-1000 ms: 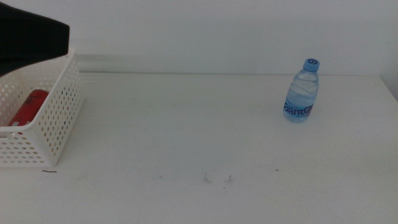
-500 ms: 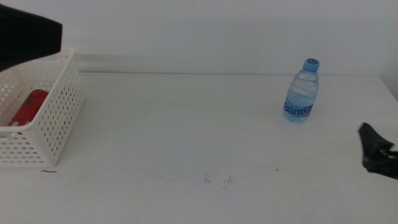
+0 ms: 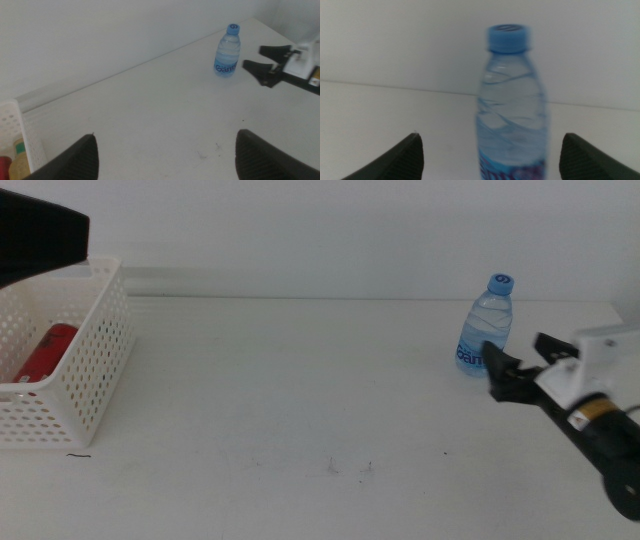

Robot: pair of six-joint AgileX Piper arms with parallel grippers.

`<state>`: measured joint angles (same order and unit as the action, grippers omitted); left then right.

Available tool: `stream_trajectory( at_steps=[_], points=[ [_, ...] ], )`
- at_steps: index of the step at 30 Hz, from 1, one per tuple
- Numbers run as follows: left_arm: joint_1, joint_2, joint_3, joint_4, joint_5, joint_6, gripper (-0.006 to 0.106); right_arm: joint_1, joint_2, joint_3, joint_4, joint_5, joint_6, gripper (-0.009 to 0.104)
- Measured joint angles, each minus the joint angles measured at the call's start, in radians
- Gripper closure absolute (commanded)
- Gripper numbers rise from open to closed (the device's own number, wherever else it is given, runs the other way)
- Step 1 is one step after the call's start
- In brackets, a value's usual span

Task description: Use arms to grab the bottles and put them into the dustbin to the left of the table.

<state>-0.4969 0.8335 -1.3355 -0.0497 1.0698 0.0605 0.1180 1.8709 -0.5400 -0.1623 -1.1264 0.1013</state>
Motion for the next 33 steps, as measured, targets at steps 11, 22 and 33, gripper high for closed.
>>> stream_trajectory(
  at_steps=[11,22,33],
  points=[
    [0.000,0.000,0.000,0.000,0.000,0.000,0.007,0.040,0.261,-0.334,0.124,0.139,-0.057,0.004],
    [0.000,0.000,0.000,0.003,0.000,0.000,0.007,0.074,0.321,-0.548,0.212,0.371,-0.129,0.096],
    [0.000,0.000,0.000,0.003,0.000,0.000,0.007,0.375,0.329,-0.775,0.197,0.617,-0.135,0.097]
  ],
)
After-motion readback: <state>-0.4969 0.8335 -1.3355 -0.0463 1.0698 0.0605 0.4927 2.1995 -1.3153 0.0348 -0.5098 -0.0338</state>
